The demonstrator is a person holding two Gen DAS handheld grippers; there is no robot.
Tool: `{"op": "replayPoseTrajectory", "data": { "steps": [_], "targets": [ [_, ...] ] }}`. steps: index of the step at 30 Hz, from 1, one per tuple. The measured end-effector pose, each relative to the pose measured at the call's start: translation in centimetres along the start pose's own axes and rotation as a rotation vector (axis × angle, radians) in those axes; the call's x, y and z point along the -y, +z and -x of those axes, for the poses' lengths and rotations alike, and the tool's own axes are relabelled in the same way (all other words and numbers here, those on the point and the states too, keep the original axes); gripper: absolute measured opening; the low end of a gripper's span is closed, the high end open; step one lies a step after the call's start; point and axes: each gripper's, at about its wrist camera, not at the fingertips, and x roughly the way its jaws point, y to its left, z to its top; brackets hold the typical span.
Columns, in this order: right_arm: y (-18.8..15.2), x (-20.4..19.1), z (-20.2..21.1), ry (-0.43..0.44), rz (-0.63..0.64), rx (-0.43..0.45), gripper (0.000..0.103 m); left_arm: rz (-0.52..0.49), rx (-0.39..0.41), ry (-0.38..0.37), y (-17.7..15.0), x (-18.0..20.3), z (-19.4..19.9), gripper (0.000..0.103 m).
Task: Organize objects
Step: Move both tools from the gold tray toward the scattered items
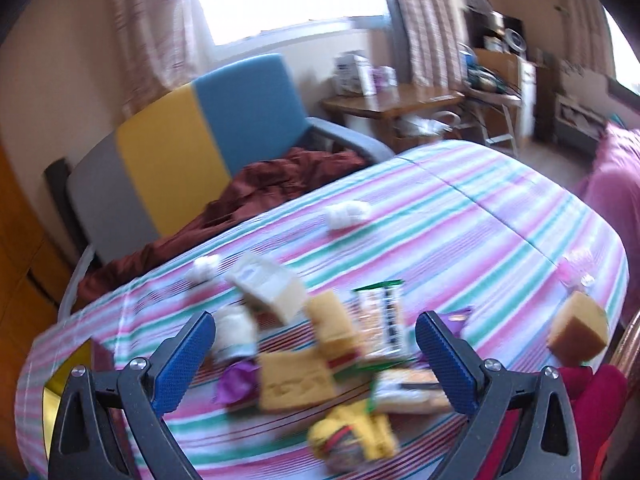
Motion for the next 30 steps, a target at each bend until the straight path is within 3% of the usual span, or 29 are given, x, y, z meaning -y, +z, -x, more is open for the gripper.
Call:
{"op": "replayPoseTrajectory", "data": {
  "steps": [4, 8, 13, 18, 23, 26, 30],
  "targets": [
    [0.0, 3.4, -1.6, -0.033, -0.085, -0.018, 0.102, -0.014, -0.036, -0.08, 1.4, 2.5, -0.8, 0.103],
    [-0.3, 5.8, -2.4, 0.036, -0.232, -0.047, 0.102, -0.084, -0.051, -0.117, 2.6, 5.9, -2.1, 0.103],
    [-0.4, 5.6, -2.8, 0.084, -0.243, -0.063, 0.102, -0.15, -0.083, -0.176, 3.8, 10.4, -4.5, 0.103],
    [-0.5, 5.6, -2.5, 0.121, -0.25, -0.062, 0.102, -0.123, -0.135, -0.299, 5.6, 13.6, -7.7, 0.103],
    [-0.5, 5.9, -2.7, 0.152, -0.265, -0.07, 0.102, -0.113, -0.165, -0.285, 8.1, 16.1, -11.2, 0.103],
    [-0.4, 5.5, -2.8, 0.157, -0.247, -0.077, 0.102, -0.128, -0.234, -0.257, 9.2, 18.0, -14.2, 0.103],
    [-0.4, 5.0, -3.0, 0.178, -0.22, -0.087, 0.102, -0.054, -0.315, -0.262, 10.1, 19.1, -17.5, 0.103]
  ]
}}
